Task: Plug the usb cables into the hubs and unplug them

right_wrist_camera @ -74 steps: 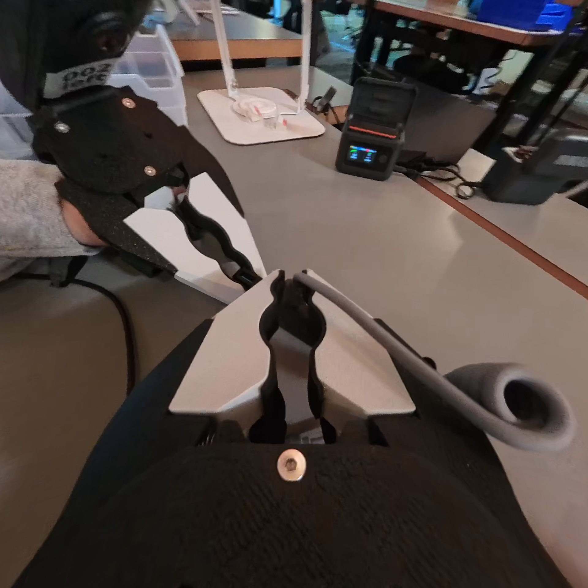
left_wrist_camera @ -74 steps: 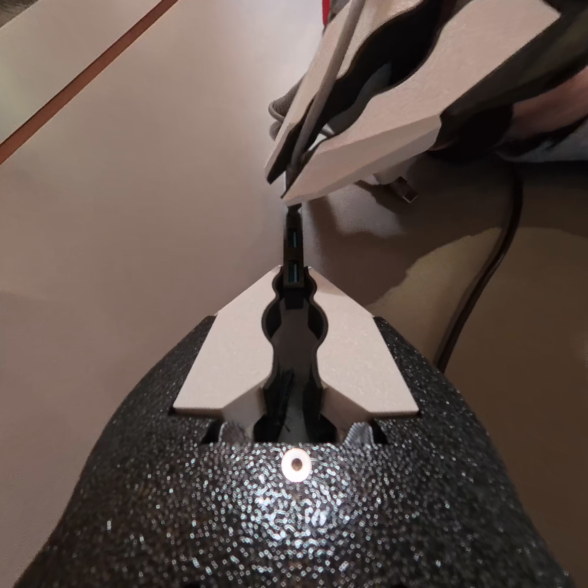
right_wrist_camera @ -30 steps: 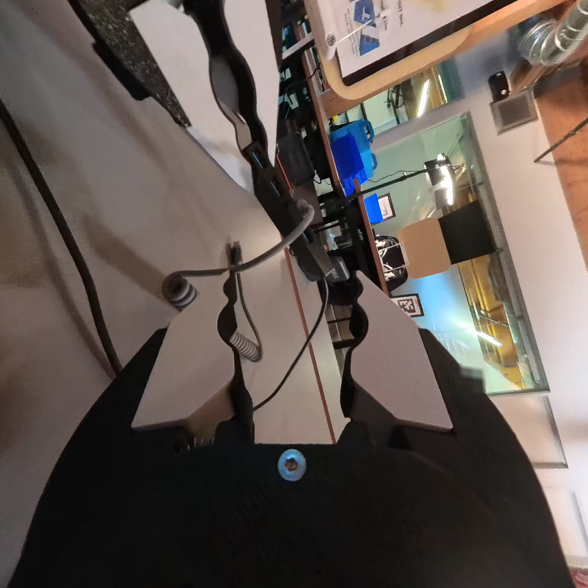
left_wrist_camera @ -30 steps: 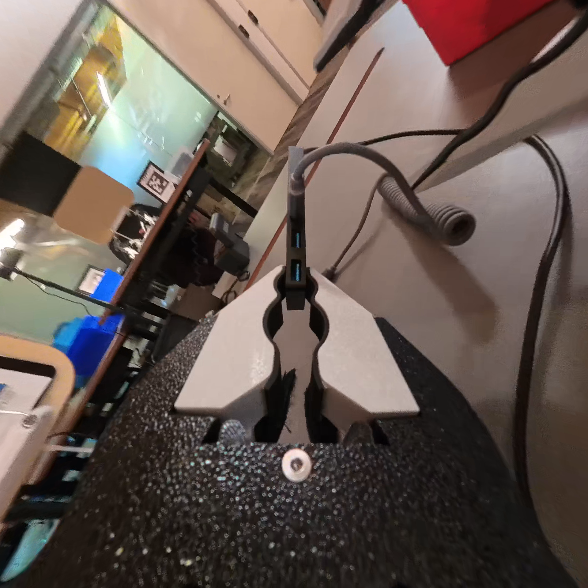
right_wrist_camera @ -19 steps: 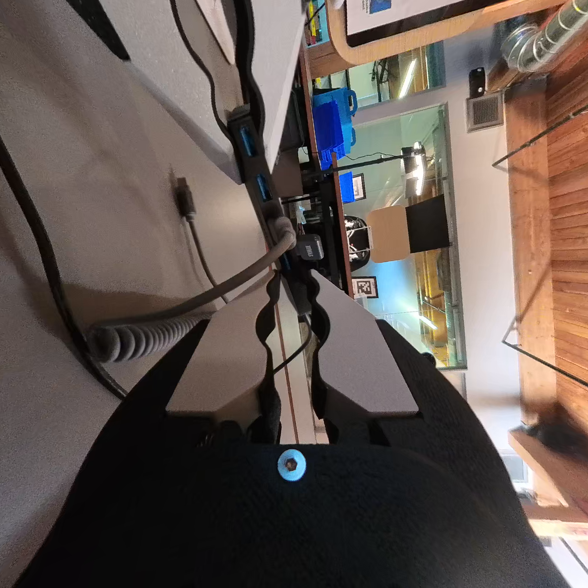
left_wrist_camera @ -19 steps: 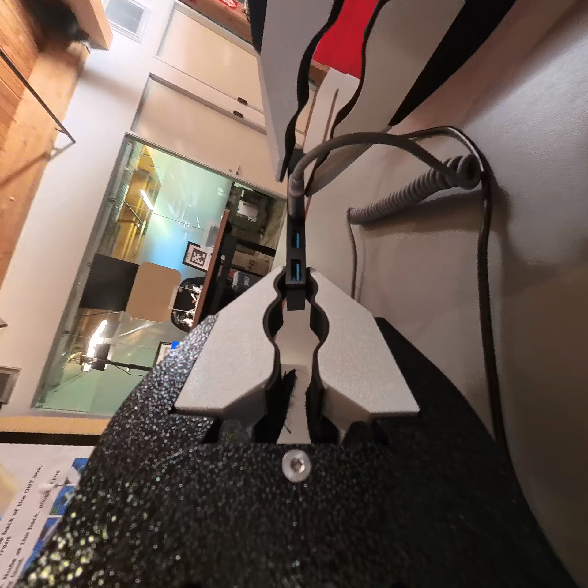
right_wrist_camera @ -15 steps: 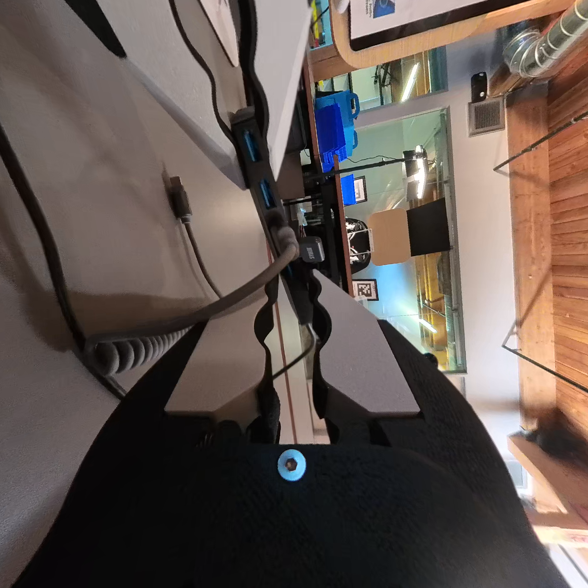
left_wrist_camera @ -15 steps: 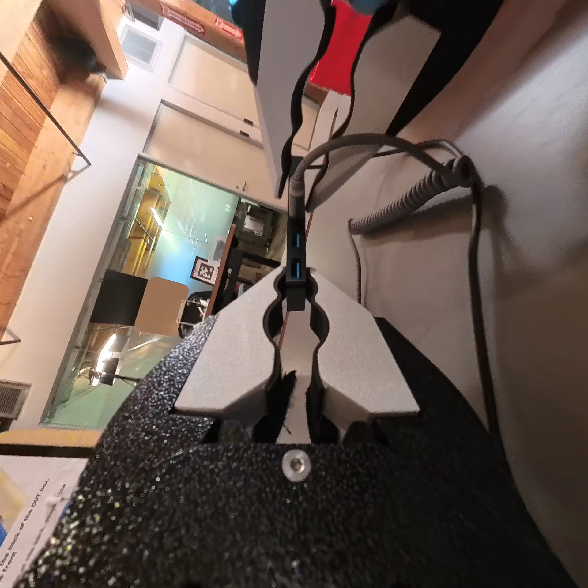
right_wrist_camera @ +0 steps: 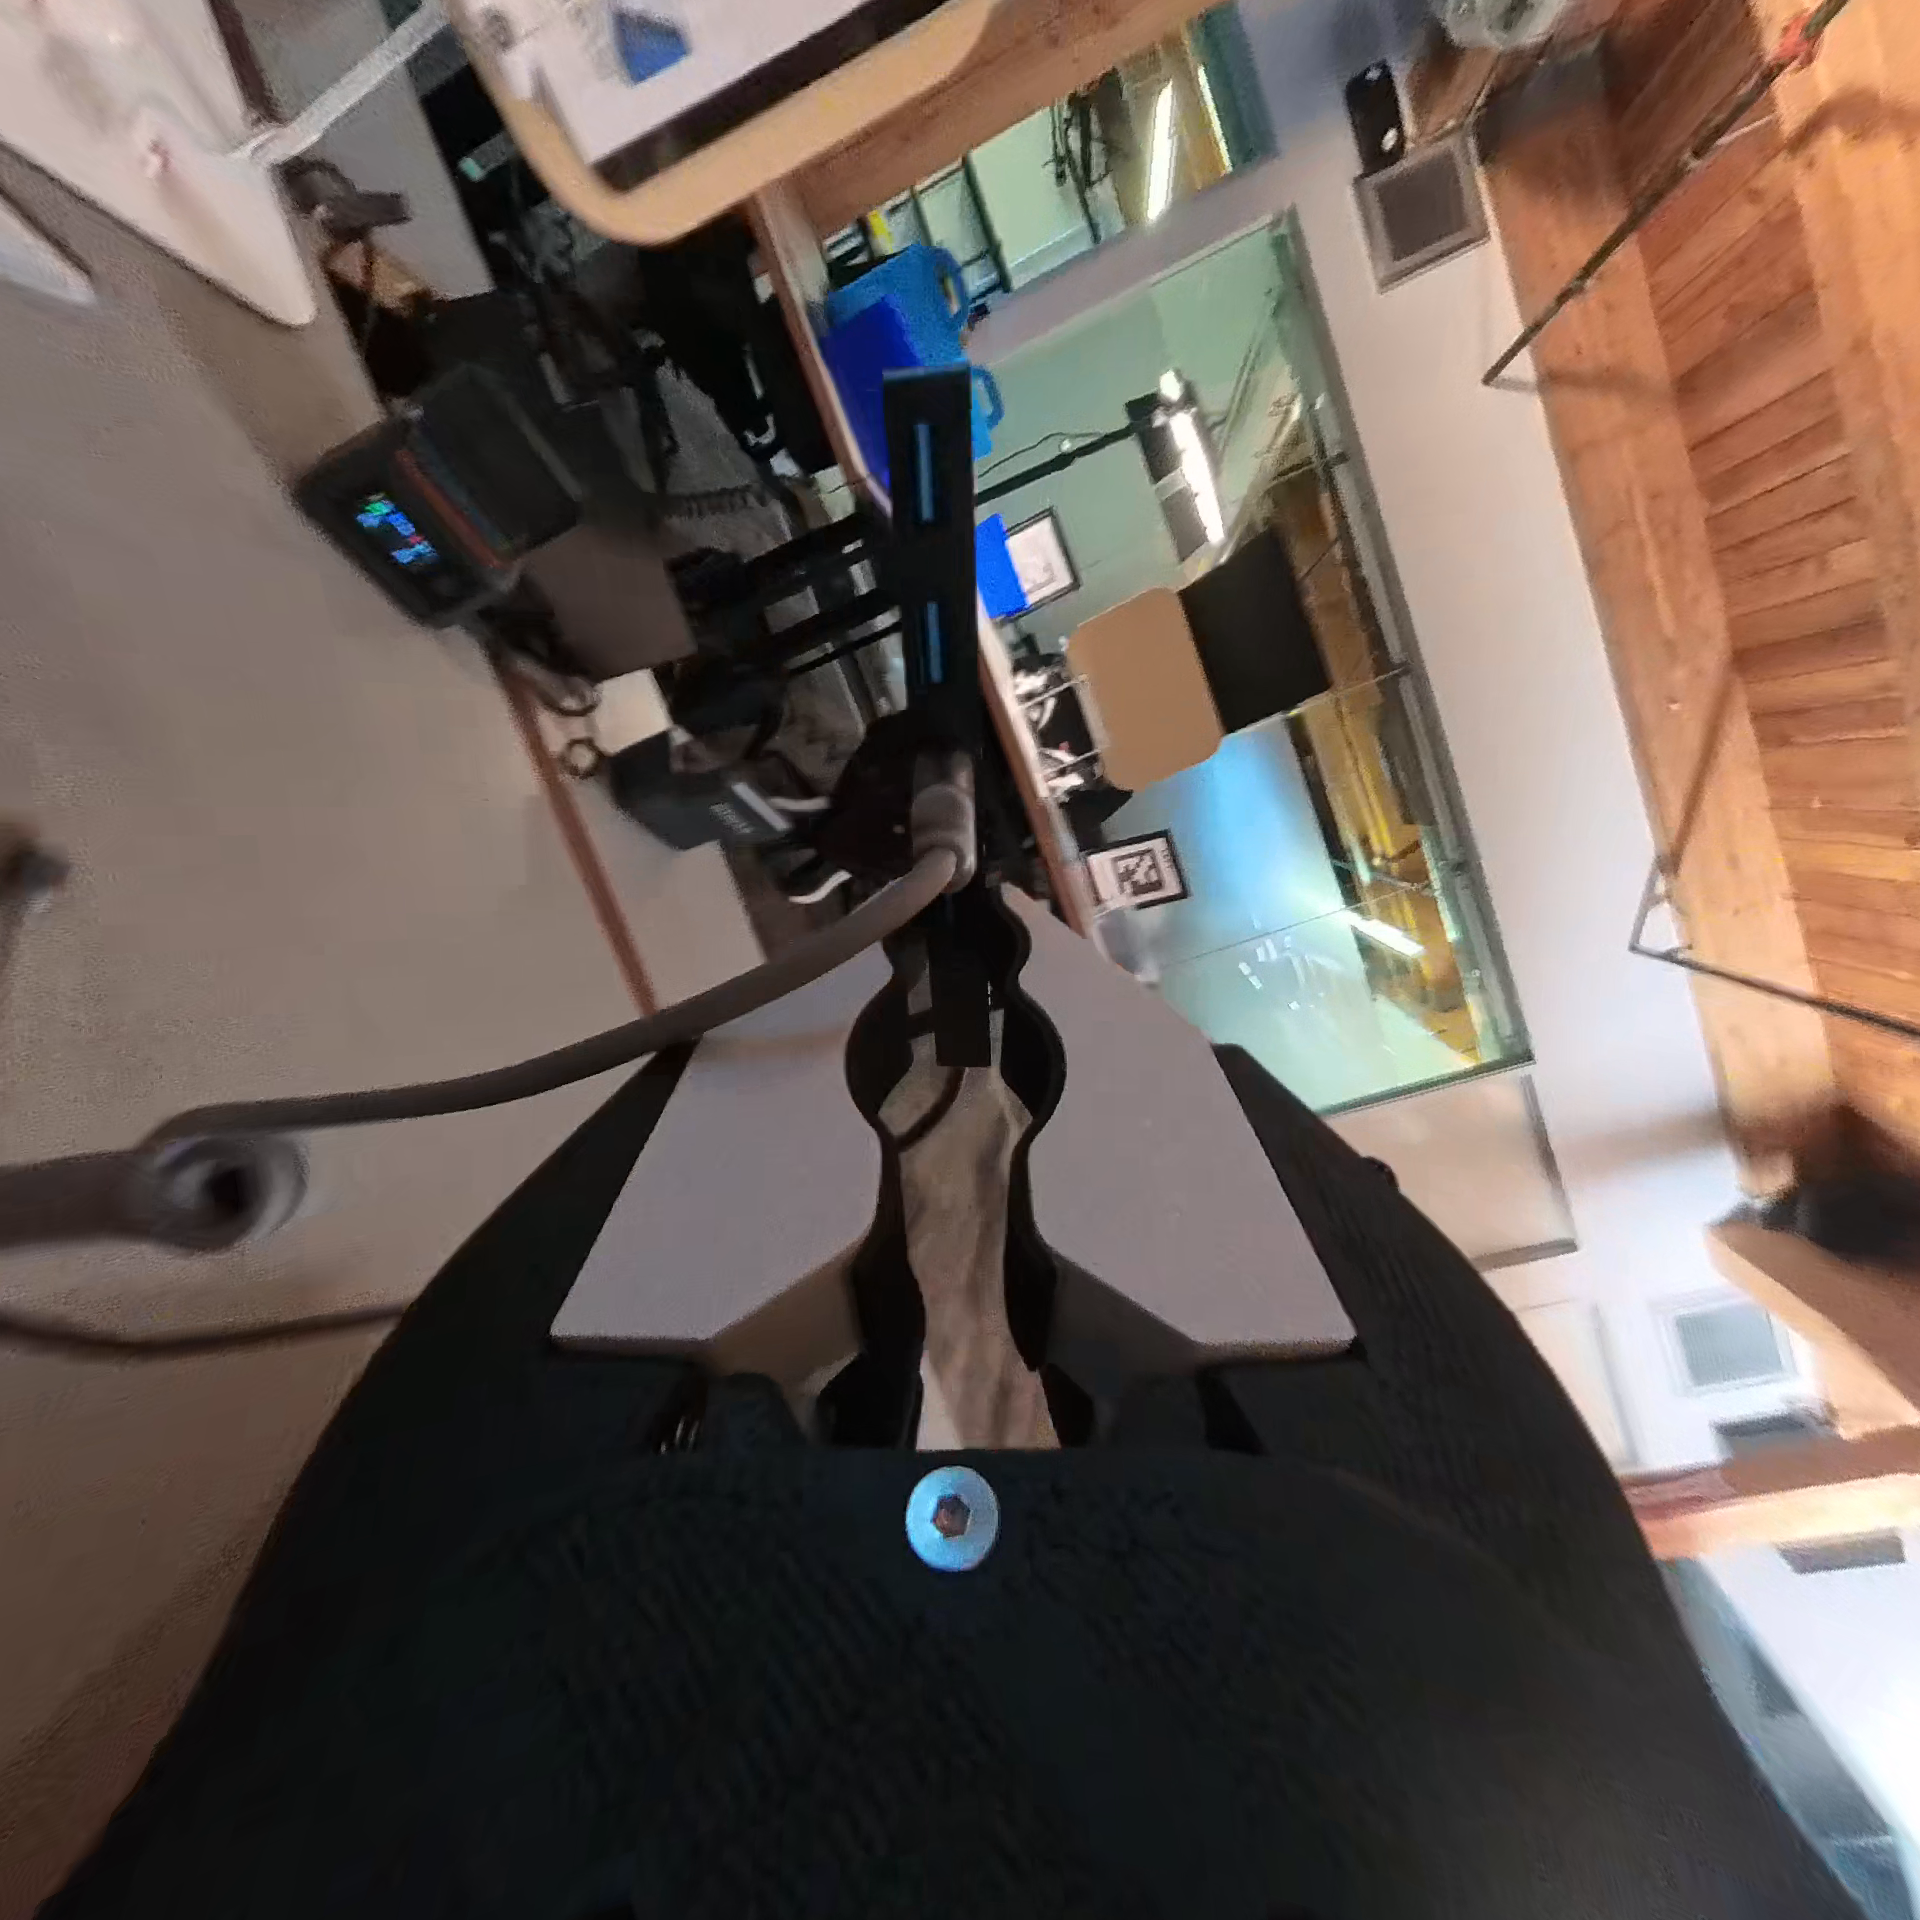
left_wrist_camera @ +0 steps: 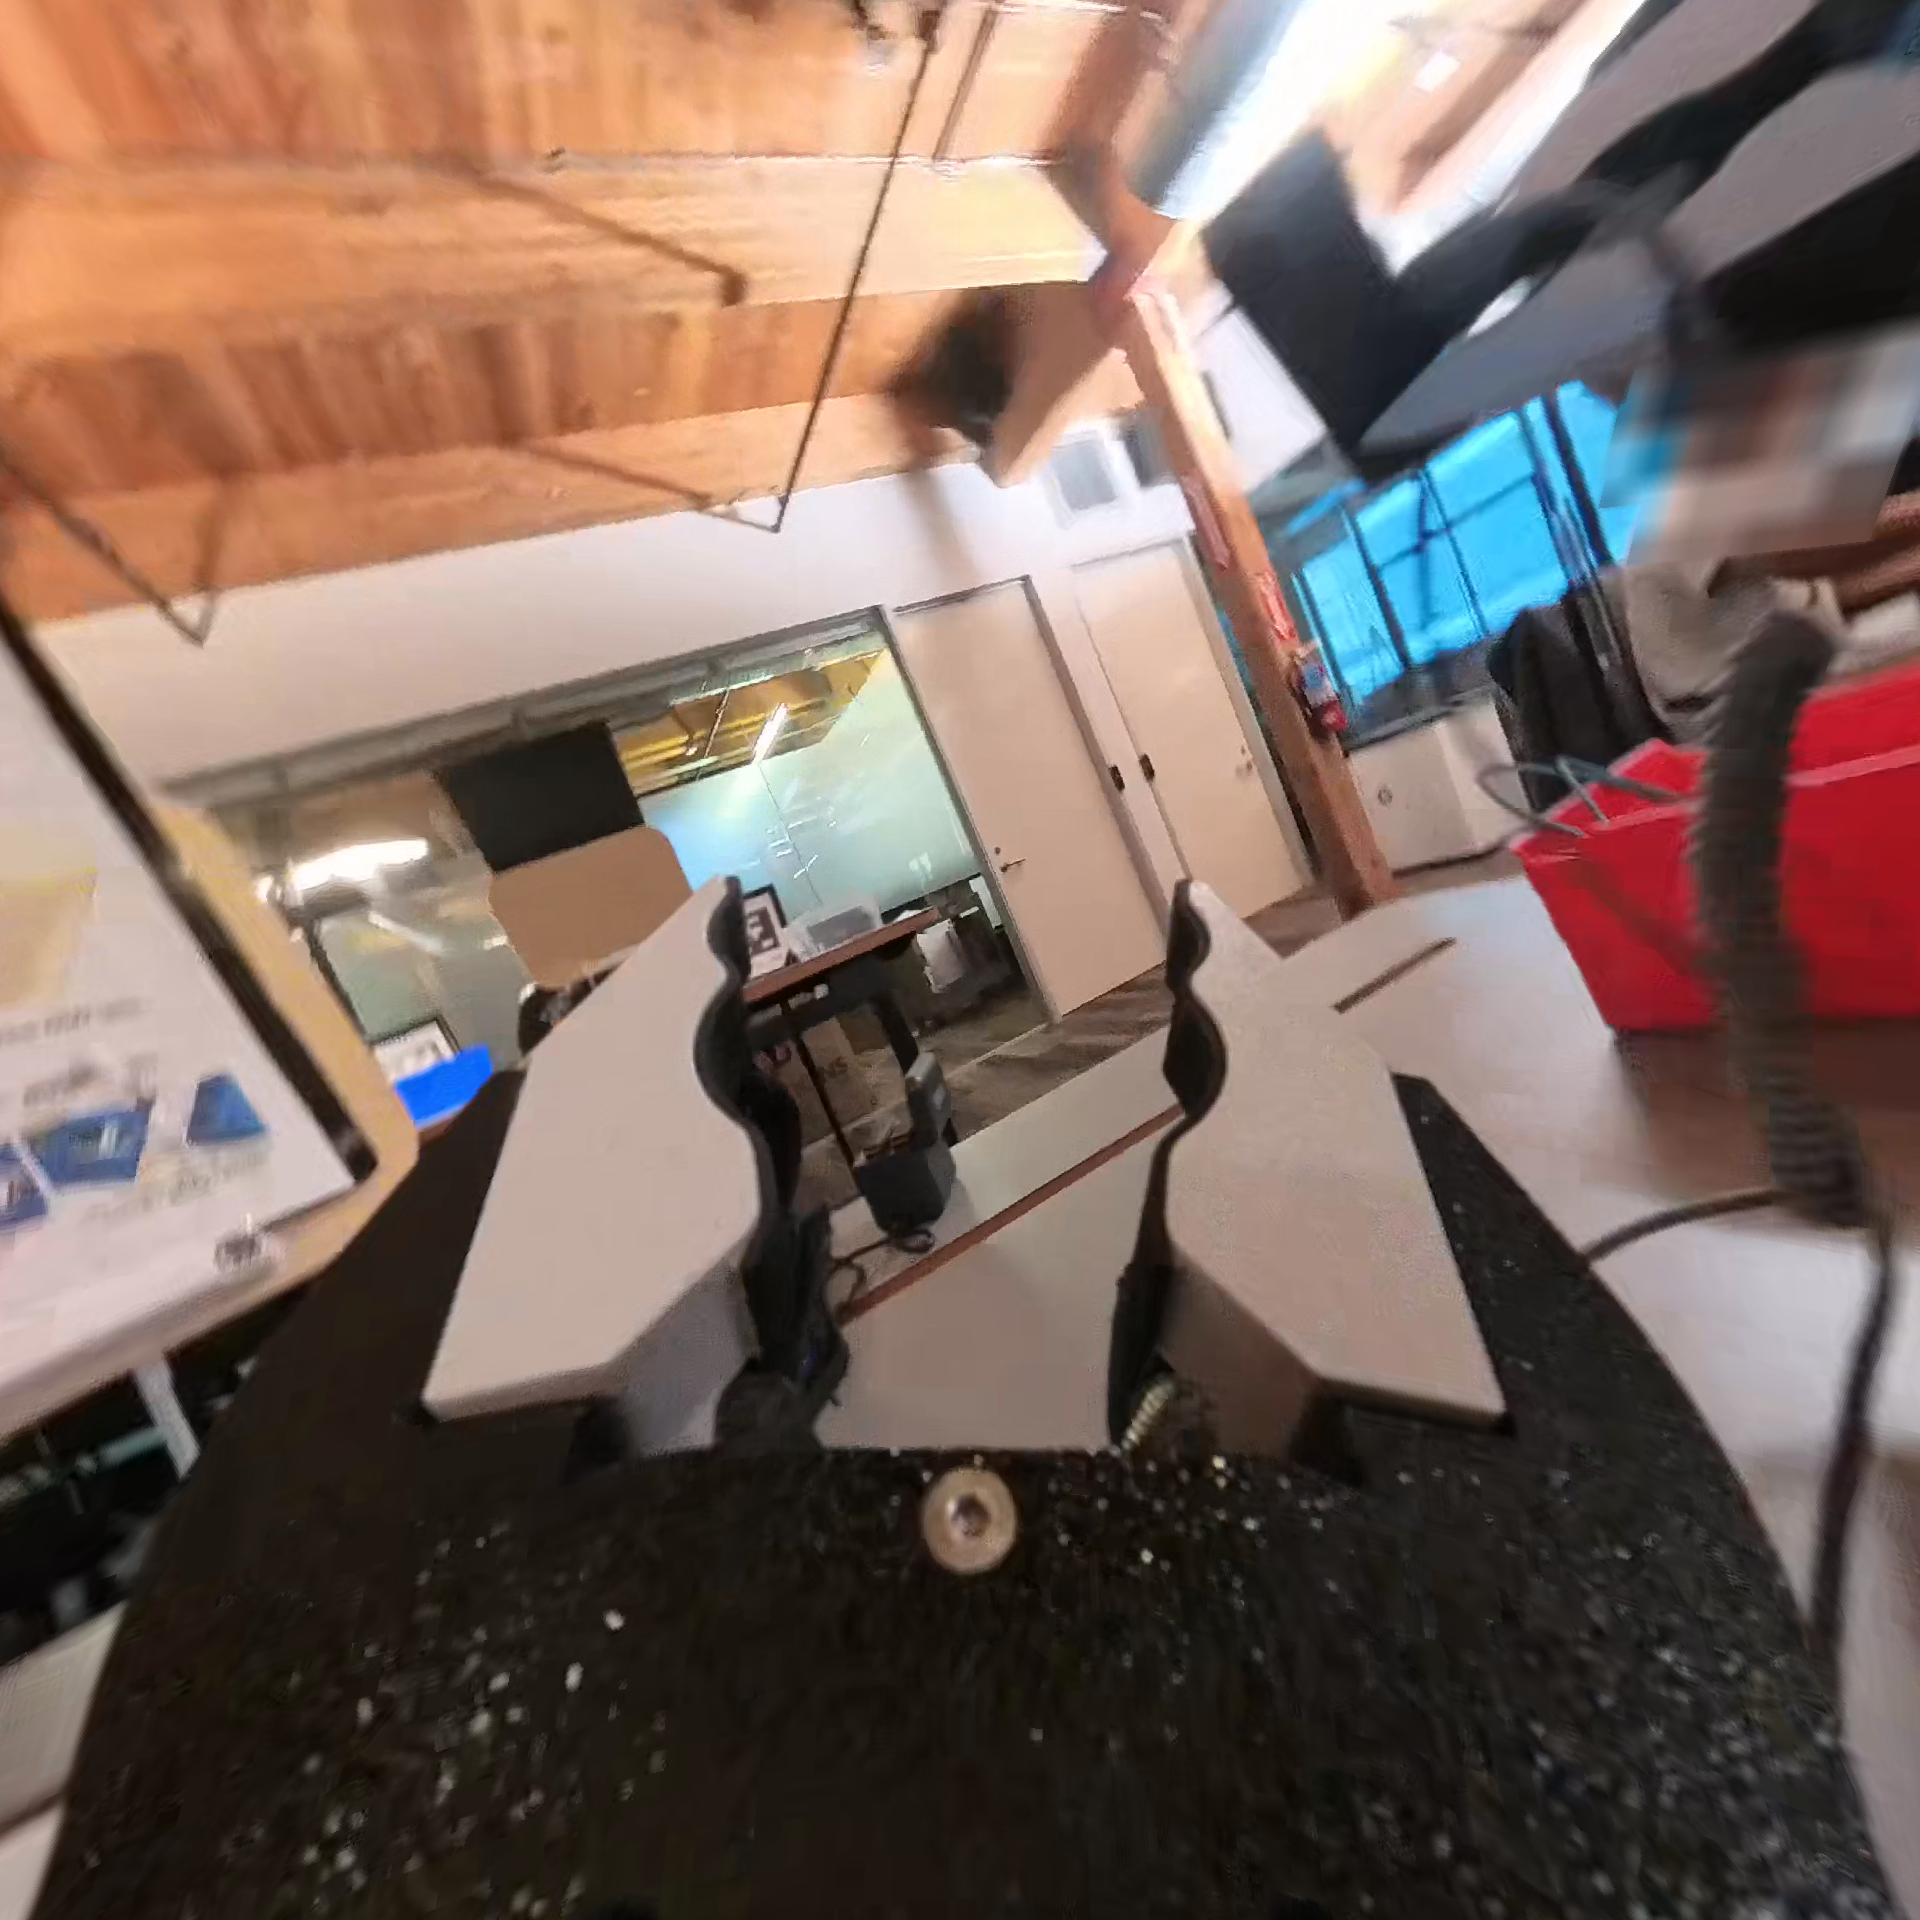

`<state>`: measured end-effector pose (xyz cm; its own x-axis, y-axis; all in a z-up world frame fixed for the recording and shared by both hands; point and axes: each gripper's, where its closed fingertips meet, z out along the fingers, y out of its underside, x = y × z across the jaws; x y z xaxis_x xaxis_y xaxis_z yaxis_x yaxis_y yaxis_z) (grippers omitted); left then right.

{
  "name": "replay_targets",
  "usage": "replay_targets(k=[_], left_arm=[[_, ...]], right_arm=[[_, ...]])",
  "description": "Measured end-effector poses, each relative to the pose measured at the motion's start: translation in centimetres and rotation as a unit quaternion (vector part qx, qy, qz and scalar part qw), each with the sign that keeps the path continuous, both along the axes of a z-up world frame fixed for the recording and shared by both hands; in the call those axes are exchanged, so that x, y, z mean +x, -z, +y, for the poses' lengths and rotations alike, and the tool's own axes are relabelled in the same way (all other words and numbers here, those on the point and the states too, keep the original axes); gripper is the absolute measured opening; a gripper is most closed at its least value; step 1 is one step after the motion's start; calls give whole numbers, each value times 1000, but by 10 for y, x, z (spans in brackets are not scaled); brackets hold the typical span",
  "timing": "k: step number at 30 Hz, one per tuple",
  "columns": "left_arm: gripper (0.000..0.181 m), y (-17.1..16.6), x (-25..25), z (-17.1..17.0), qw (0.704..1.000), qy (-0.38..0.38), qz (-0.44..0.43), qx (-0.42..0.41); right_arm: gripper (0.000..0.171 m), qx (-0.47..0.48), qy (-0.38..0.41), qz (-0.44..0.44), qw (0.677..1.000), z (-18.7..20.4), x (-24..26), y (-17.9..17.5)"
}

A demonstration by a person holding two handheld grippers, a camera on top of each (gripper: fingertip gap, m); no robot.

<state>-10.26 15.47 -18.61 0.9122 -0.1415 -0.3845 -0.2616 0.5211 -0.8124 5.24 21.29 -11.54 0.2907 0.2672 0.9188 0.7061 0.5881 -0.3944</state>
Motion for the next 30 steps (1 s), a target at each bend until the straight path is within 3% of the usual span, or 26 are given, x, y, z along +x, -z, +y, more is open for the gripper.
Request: replay_targets(k=[5, 12, 17, 24, 27, 30], left_arm=[[75, 5, -33, 11, 995, 22, -94, -38], [66, 22, -28, 20, 997, 1, -48, -66], [61, 30, -27, 24, 996, -6, -35, -80], [59, 37, -27, 29, 993, 3, -51, -103], [59, 39, -26, 30, 993, 4, -46, -107], [59, 41, -22, 32, 993, 7, -41, -113]], right_arm=[[8, 55, -15, -29, 998, -6, 6, -117], [8, 149, 31, -64, 986, -13, 23, -274], [8, 194, 104, -85, 972, -2, 56, -355], [8, 192, 205, -71, 957, 36, 121, -411], [8, 168, 225, -61, 958, 57, 145, -406], [8, 139, 231, -68, 961, 81, 164, -370]])
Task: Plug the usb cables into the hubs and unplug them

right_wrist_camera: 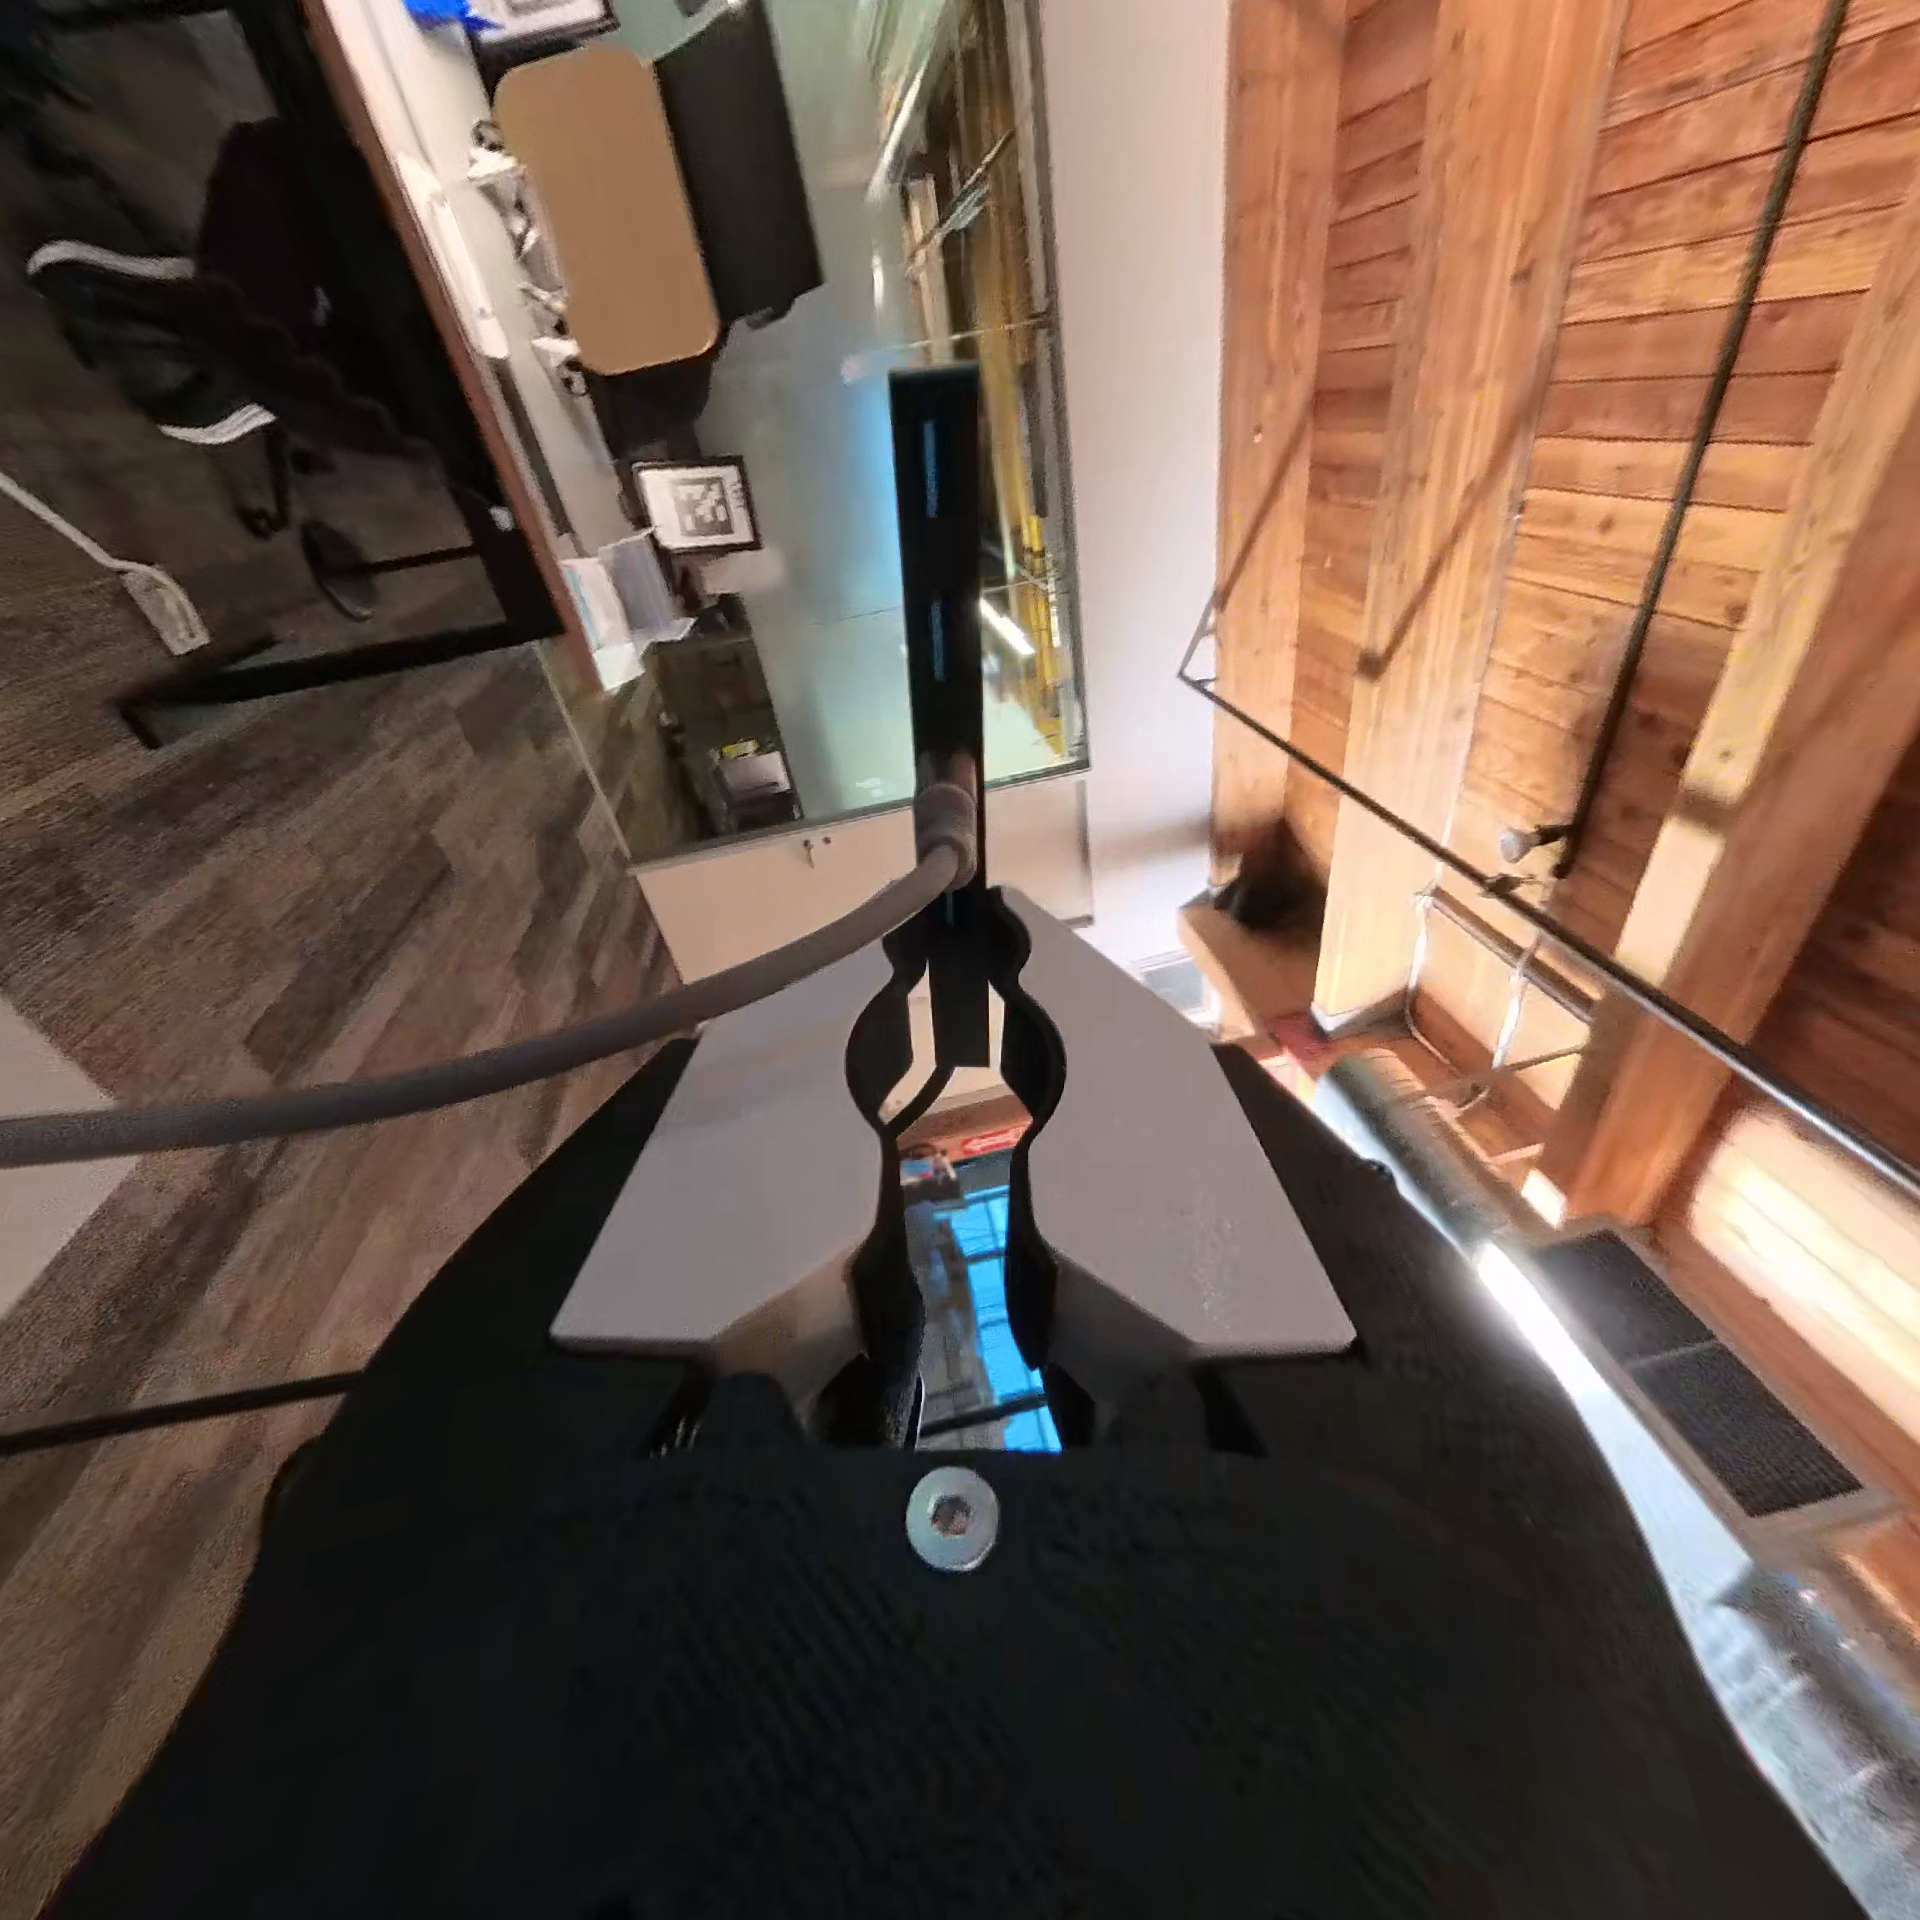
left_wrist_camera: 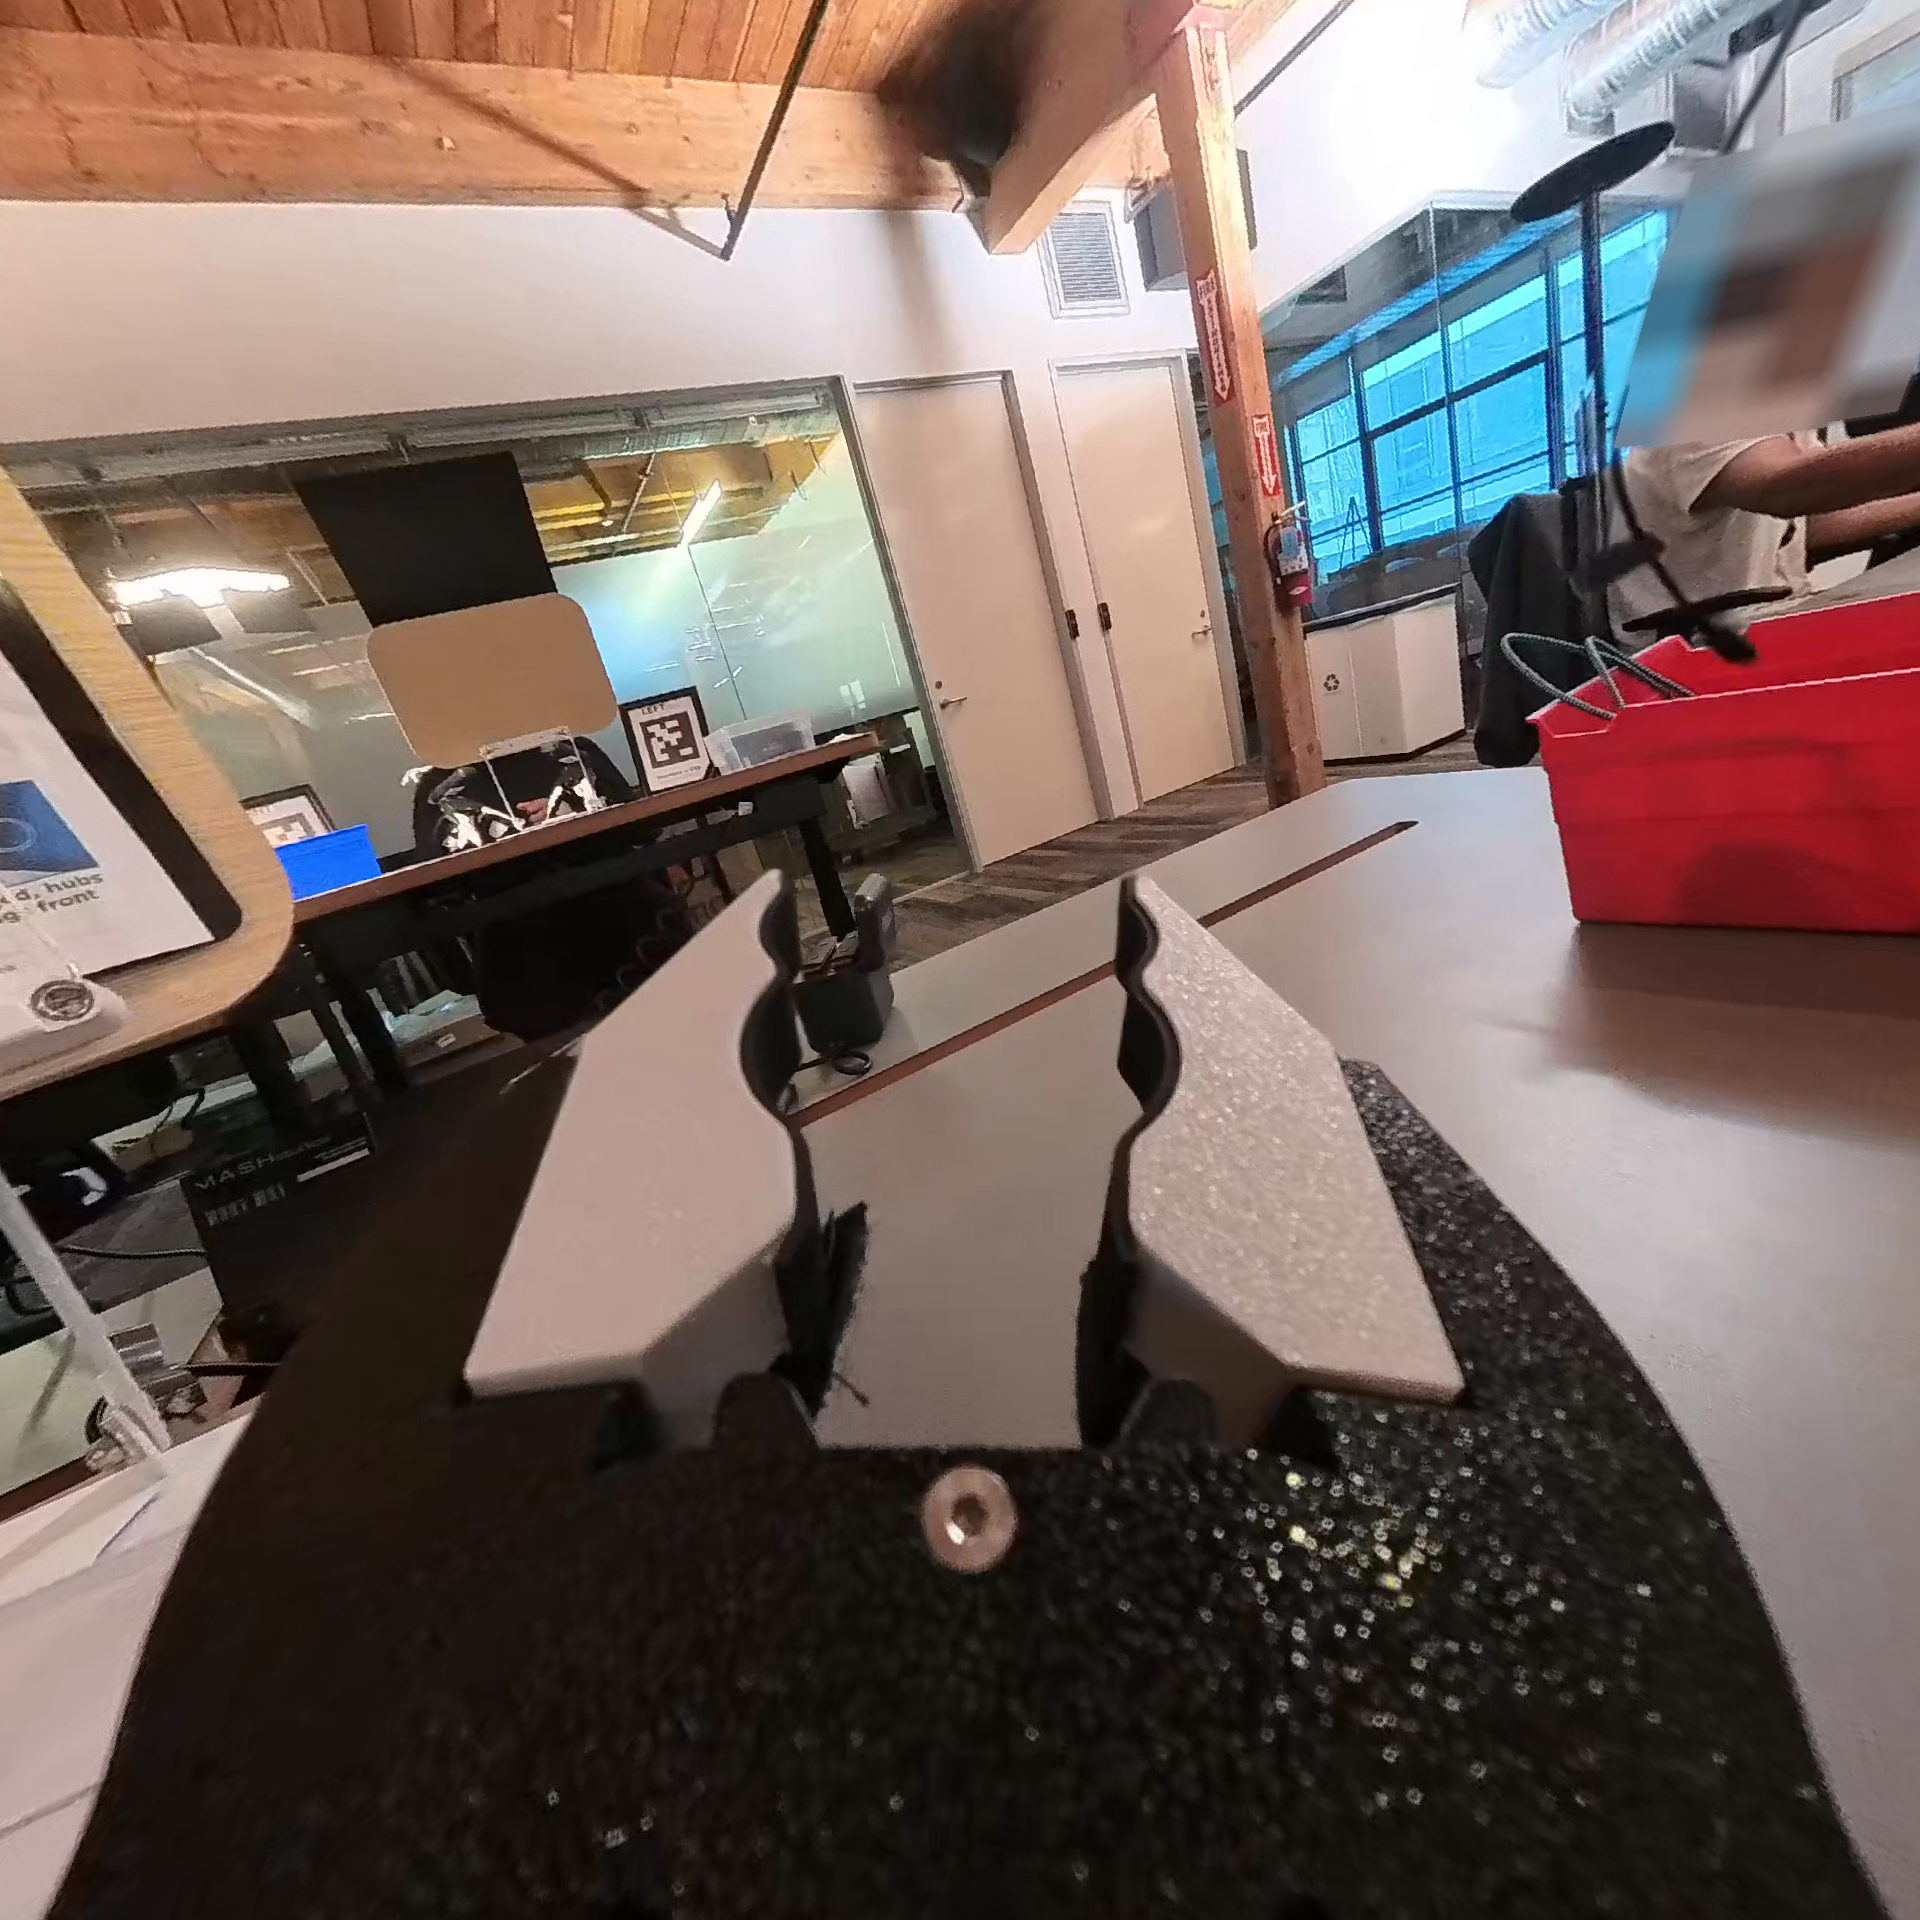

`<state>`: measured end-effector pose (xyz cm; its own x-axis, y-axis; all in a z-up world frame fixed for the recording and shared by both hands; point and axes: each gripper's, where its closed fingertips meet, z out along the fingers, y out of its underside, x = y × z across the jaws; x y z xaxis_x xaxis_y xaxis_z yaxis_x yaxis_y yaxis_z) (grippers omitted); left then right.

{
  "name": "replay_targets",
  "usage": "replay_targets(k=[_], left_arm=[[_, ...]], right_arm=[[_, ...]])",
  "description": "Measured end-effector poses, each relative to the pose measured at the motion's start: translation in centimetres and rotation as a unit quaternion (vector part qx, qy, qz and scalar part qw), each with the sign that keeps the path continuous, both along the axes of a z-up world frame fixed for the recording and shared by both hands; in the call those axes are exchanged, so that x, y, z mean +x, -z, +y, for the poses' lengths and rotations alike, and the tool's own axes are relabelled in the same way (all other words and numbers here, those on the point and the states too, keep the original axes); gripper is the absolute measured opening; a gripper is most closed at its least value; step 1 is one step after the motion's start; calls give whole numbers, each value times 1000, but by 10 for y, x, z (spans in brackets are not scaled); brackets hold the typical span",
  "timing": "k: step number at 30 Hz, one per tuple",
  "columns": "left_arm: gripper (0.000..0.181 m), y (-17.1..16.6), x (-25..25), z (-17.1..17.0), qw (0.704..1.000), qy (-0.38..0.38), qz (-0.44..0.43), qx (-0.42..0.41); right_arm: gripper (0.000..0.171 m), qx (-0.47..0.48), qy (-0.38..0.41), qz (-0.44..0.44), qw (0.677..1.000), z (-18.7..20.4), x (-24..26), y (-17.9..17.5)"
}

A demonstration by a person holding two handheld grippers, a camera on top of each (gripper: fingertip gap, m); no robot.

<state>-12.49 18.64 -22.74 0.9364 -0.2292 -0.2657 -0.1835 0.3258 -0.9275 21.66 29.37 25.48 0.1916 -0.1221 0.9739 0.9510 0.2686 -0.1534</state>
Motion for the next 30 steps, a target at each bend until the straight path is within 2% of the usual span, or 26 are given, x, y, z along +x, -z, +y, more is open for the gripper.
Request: replay_targets(k=[3, 7, 12, 14, 17, 19, 21, 24, 27, 30], left_arm=[[59, 2, 4, 0, 1000, 4, 9, -3], [58, 3, 8, 1, 1000, 7, 20, -4], [57, 4, 10, 0, 1000, 10, 25, -5], [57, 5, 11, 1, 1000, 12, 25, -7], [56, 6, 13, 1, 1000, 14, 26, -10], [56, 6, 13, 1, 999, 14, 28, -9], [56, 6, 13, 0, 999, 13, 31, -8], [55, 7, 14, 1, 999, 15, 33, -9], [55, 7, 16, 1, 999, 15, 36, -9], [54, 8, 18, 2, 999, 18, 39, -11]], right_arm=[[8, -24, 4, -29, 999, 19, 14, 56], [8, -51, -22, -54, 997, 24, 18, 134], [8, -40, -42, -100, 993, 21, 20, 223], [8, -16, -23, -139, 990, 28, 26, 255], [9, 57, 53, -172, 982, 47, 49, 272], [9, 60, 69, -144, 985, 56, 61, 278], [9, 66, 82, -164, 981, 63, 67, 290], [9, 6, 65, -259, 964, 72, 62, 347], [8, -145, 12, -325, 935, 66, 58, 427], [9, -313, -2, -330, 890, 51, 66, 488]])
